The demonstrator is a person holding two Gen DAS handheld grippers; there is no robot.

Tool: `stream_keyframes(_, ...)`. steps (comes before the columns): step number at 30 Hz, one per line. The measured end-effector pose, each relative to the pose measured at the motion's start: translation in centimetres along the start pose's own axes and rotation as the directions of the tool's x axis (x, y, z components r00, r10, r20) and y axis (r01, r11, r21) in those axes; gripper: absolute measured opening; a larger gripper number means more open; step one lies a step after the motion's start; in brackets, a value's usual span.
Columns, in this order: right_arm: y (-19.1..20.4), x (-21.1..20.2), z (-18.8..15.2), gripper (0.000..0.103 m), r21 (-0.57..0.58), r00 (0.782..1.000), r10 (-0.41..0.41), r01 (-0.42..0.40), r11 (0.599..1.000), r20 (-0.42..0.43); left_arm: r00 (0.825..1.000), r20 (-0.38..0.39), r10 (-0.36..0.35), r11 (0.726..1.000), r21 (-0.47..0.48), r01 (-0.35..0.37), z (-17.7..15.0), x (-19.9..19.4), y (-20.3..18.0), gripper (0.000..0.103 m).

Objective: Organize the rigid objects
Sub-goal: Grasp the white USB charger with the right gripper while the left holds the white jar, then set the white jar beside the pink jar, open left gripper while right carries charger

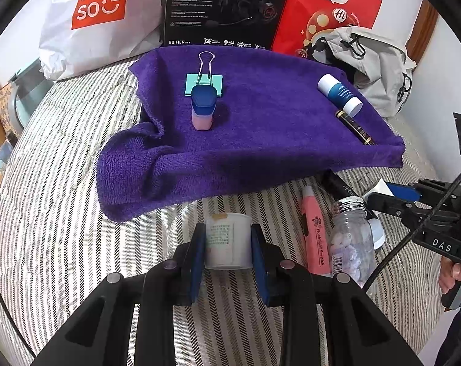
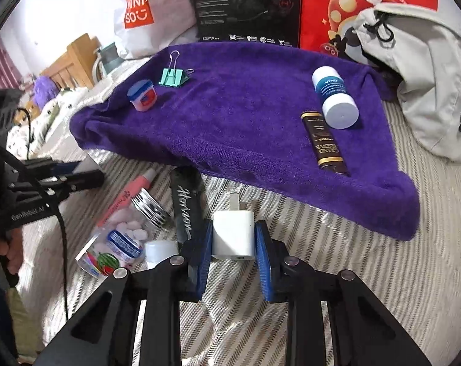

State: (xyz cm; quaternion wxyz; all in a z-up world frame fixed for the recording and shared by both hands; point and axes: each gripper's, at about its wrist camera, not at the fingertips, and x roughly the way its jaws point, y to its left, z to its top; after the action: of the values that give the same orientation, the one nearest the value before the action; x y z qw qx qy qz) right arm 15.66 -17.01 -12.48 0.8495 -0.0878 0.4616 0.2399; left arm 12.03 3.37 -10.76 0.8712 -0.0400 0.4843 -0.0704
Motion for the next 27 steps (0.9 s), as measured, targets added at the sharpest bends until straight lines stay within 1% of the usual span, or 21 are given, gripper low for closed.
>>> stream_keyframes(2,-0.3,-0.3,-0.3,0.027,0.005,1.0,-0.011,0.011,1.0,-0.01,1.0,0.001,0.008,1.0,0.01,-0.008,0.0,0.0,-0.2,0.027)
stream_keyframes(4,-0.9,-1.0,-1.0,0.027,0.012,0.999,-0.045,0.045,0.999,-0.029,1.0,0.0,0.024,1.0,0.017,-0.024,-0.1,0.0,-0.3,0.027)
stream_keyframes(7,-2.2,-2.0,-2.3,0.027,0.019,0.995,-0.092,0.093,0.996,-0.05,0.997,-0.003,0.071,0.997,0.025,-0.071,-0.6,-0.4,0.1,0.027)
stream_keyframes(9,-2.9,-2.1,-3.0,0.026,0.028,0.991,-0.113,0.115,0.993,-0.066,0.998,0.0,0.066,0.998,0.015,-0.066,-0.9,-0.6,0.6,0.027)
stream_keyframes(11,-3.2,-1.9,-3.5,0.026,0.034,0.99,-0.116,0.119,0.992,-0.074,0.998,0.005,0.057,0.998,0.005,-0.057,-1.0,-0.6,0.9,0.027)
stream_keyframes(14,-3.0,-1.8,-3.6,0.026,0.04,0.99,-0.126,0.128,0.991,-0.059,0.997,0.019,0.081,0.997,0.012,-0.082,-1.0,-0.5,0.6,0.028)
stream_keyframes(17,-3.3,-1.9,-3.8,0.026,0.054,0.992,-0.114,0.116,0.992,-0.048,0.994,0.022,0.109,0.993,0.038,-0.109,-1.1,-0.4,0.2,0.028)
stream_keyframes(24,-3.3,-1.6,-3.4,0.026,0.056,0.993,-0.108,0.11,0.992,-0.037,0.998,0.02,0.067,0.998,0.006,-0.067,-1.0,-0.5,0.9,0.027)
stream_keyframes(27,-3.5,-1.8,-3.3,0.026,0.074,0.995,-0.089,0.092,0.993,-0.044,0.999,0.013,0.031,0.999,-0.031,-0.031,-1.2,-0.9,1.6,0.027)
